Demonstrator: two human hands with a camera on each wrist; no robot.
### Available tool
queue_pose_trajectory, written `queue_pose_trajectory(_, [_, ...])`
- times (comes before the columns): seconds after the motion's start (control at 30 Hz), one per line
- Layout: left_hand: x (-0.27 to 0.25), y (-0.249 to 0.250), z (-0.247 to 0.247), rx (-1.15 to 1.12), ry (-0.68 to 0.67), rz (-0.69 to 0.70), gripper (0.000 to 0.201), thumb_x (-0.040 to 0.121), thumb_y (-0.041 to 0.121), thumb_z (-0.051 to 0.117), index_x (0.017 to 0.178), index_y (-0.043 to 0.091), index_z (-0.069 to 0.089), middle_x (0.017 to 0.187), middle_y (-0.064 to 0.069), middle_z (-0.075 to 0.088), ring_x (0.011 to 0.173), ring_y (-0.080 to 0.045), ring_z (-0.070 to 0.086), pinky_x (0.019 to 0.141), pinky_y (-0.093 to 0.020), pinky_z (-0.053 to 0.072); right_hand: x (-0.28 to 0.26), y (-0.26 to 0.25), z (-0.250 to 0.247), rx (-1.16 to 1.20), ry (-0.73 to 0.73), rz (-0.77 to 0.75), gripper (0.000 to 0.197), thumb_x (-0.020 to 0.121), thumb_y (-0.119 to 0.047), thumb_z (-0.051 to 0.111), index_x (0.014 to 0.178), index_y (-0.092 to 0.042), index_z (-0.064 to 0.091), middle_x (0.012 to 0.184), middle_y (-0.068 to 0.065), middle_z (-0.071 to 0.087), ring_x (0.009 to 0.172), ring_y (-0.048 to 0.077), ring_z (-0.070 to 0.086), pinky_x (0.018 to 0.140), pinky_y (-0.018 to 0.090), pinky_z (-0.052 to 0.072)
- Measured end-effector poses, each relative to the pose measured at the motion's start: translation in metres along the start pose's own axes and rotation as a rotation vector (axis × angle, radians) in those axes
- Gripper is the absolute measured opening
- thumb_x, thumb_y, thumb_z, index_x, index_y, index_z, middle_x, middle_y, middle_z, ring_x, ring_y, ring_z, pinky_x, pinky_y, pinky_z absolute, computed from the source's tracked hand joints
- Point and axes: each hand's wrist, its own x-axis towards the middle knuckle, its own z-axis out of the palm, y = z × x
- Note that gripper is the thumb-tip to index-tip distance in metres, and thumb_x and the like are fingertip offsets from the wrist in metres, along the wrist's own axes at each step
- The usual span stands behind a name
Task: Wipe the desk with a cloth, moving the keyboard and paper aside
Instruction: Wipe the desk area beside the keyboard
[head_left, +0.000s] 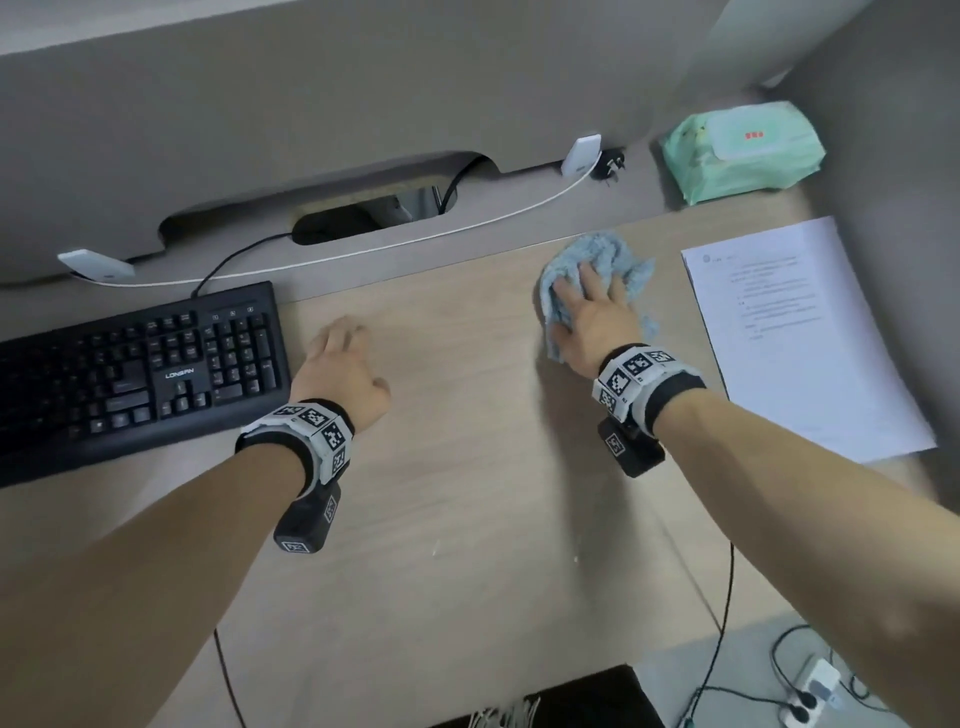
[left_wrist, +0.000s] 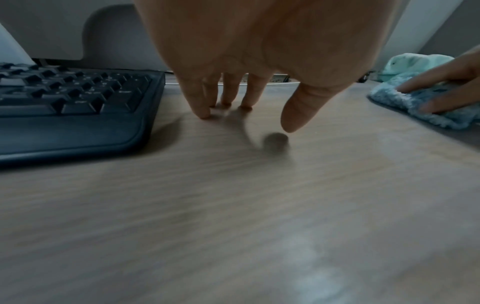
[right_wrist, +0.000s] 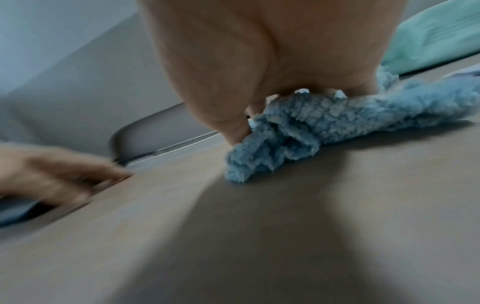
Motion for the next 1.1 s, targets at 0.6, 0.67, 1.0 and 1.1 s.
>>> queue_pose_trajectory(0.6, [-0.071,-0.018,0.029,0.190,-0.141,0.391,0.062,0.090,0.035,0.049,0.146,0.016,0.034,0.160,-0.009,0.020,0.143,-0.032,0.020,0.115,-0.038,0.023,-0.192,-0.083,0.111,0.091,-0.031,0.074,0.060,0.098,-0.036,0.048,0.153,-0.028,0.026,0.166,0.005,0.004,0.147,0.050,0.001,0.114,0.067,0.018])
queue_pose_trajectory(0.67, [-0.072,-0.018,0.026,0.233,-0.147,0.420,0.064,0.091,0.035,0.049,0.149,0.015,0.031,0.161,-0.010,0.017,0.145,-0.032,0.018,0.117,-0.036,0.019,-0.208,-0.078,0.122,0.047,-0.030,-0.023,0.059,0.098,-0.036,0.050,0.153,-0.030,0.029,0.166,0.003,0.007,0.149,0.047,0.003,0.113,0.066,0.021])
queue_pose_trajectory(1.0, [-0.077,-0.028,0.034,0.240,-0.101,0.430,0.079,0.077,0.015,0.058,0.149,0.022,0.028,0.163,0.000,0.012,0.147,-0.026,0.015,0.117,-0.037,0.027,-0.201,-0.078,0.112,0.079,-0.067,0.258,0.063,0.098,-0.037,0.046,0.154,-0.033,0.018,0.166,0.003,-0.006,0.148,0.048,-0.005,0.114,0.068,0.013])
queue_pose_trajectory(1.1, [-0.077,-0.029,0.035,0.273,-0.093,0.442,0.081,0.077,0.014,0.059,0.151,0.021,0.025,0.164,-0.002,0.009,0.148,-0.027,0.013,0.119,-0.037,0.023,-0.211,-0.139,0.126,0.015,-0.116,-0.009,0.066,0.099,-0.034,0.048,0.156,-0.033,0.014,0.166,0.003,-0.012,0.147,0.048,-0.011,0.113,0.071,0.007])
